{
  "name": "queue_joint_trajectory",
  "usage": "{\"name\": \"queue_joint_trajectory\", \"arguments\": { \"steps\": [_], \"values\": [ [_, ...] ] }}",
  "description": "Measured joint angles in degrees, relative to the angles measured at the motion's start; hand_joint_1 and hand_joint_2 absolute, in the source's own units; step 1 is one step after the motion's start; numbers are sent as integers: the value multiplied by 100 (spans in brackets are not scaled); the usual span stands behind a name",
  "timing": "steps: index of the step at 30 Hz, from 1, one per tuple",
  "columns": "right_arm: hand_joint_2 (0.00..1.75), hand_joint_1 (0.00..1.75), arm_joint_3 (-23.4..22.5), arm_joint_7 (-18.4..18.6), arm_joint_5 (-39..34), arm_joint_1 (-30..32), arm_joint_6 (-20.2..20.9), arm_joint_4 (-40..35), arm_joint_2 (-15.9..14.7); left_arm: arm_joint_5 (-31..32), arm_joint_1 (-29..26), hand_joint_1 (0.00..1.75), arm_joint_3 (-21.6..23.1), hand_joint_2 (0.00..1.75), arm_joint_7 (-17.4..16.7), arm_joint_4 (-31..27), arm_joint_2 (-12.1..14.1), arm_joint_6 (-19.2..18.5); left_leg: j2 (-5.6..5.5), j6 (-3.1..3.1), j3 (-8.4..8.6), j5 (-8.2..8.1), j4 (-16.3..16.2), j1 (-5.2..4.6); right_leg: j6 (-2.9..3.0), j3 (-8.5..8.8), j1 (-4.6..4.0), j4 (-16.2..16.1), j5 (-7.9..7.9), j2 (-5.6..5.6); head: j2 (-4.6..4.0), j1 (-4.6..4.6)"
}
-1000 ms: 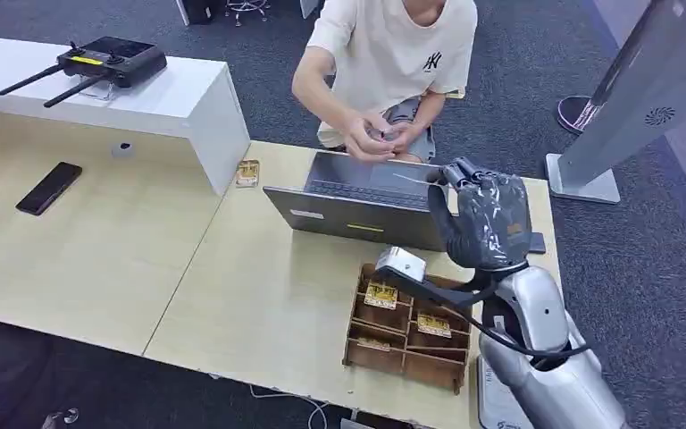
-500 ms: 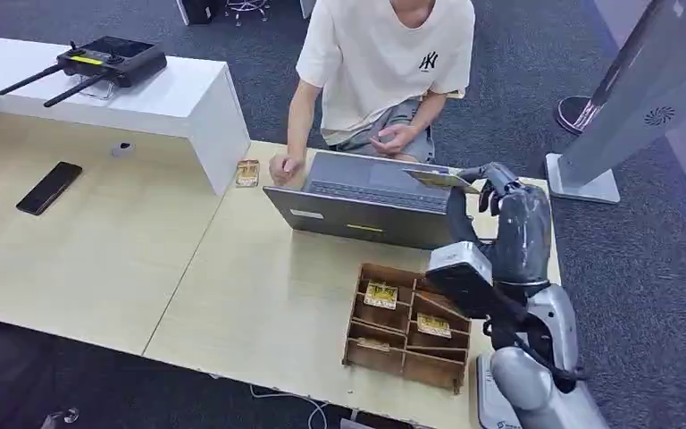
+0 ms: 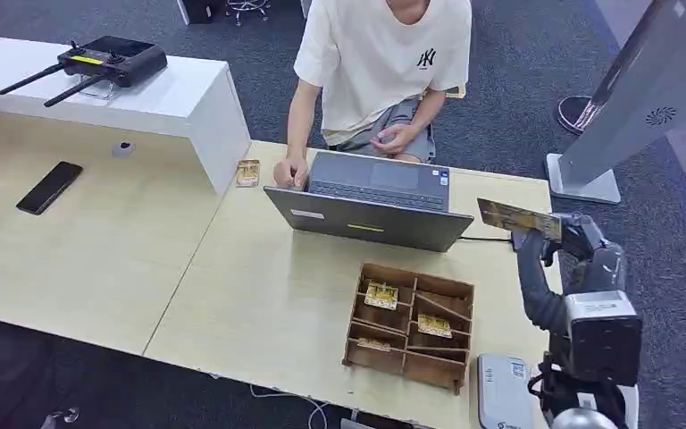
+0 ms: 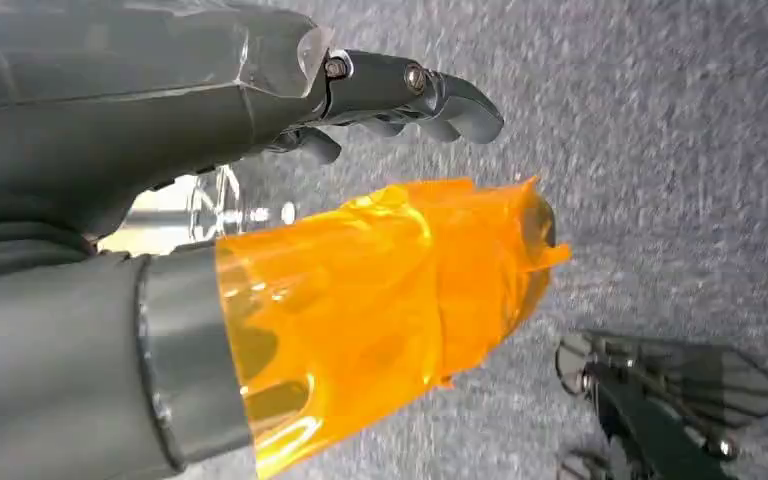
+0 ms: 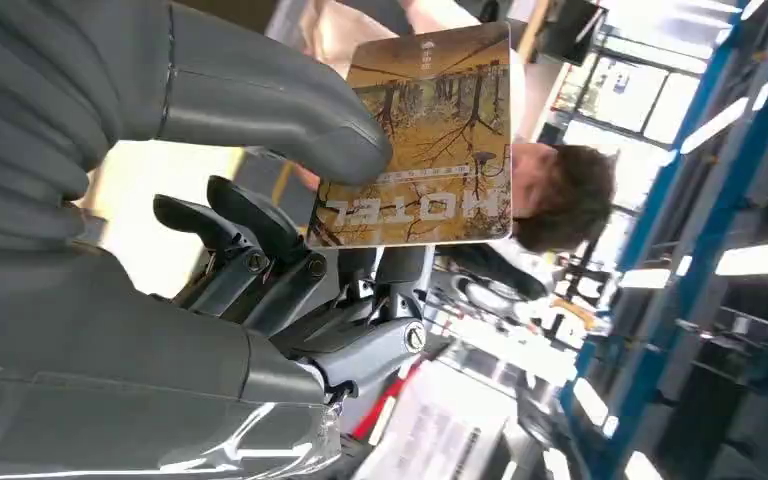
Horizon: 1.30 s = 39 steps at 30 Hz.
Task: Pass the card to the sensor for recognition and then transmit it.
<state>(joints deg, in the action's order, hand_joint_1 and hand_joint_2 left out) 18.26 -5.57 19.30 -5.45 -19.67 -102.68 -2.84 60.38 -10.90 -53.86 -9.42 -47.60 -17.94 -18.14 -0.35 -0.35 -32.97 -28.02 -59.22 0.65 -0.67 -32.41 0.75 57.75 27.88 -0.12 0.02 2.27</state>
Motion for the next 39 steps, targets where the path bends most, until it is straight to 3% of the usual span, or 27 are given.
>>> {"name": "queue_joint_trajectory", "arguments": {
  "steps": [6,13,26,39],
  "values": [
    [175,175,-267,20,-22,648,214,-206,-20,-703,-435,0,698,0,-388,-375,-55,2,2,-2,-1,-6,0,0,0,-2,0,-1,2,1,0,0],
    [175,175,-407,153,-57,1153,454,-293,-74,-1102,-664,0,1089,0,-615,-626,-107,33,7,-2,1,-5,0,0,0,-2,0,-1,2,4,0,0],
    [175,175,-414,673,-330,1776,1003,-324,-563,-1317,-697,0,1137,0,-704,-672,-120,35,7,3,0,-9,0,0,-1,-3,0,-2,2,4,0,0],
    [175,175,-407,1163,-298,2295,975,-354,-1171,-1194,-653,0,814,0,-682,-624,-133,-2,9,7,2,-12,0,-1,-1,-2,1,-3,3,5,0,0]
  ]
}}
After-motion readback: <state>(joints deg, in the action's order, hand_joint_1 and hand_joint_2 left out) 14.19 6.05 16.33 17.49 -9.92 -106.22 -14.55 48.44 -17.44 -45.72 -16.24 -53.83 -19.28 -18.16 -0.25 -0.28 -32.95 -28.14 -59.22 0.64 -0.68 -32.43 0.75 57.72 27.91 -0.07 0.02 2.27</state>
